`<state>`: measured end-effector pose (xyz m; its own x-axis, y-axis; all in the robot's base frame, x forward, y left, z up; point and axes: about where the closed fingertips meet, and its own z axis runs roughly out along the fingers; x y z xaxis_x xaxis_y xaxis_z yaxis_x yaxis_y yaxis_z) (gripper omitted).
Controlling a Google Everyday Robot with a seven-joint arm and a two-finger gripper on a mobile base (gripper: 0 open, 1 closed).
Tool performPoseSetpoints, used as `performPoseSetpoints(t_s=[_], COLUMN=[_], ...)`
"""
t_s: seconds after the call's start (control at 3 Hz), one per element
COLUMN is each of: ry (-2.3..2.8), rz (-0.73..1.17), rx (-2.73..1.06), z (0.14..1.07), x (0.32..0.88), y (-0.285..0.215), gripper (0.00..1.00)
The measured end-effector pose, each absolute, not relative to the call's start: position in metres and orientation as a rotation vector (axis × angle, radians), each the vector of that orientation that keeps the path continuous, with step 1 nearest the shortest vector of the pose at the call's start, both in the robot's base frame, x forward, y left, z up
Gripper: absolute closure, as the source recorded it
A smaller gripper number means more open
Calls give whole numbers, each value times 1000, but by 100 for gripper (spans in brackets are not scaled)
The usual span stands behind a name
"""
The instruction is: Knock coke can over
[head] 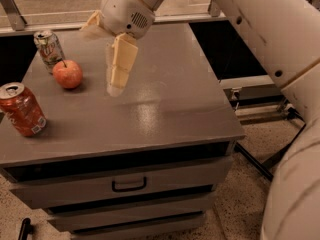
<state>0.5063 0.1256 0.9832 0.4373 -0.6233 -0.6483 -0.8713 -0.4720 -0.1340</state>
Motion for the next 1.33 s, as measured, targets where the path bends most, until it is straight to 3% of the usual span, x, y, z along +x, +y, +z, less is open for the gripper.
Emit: performPoseSetpoints(t_s=[0.67,1.33], ry=[1241,1115], rz=[734,756], rx=[-2187,-2054], z=[982,963], x=[508,484], y=[136,200], gripper=[0,0])
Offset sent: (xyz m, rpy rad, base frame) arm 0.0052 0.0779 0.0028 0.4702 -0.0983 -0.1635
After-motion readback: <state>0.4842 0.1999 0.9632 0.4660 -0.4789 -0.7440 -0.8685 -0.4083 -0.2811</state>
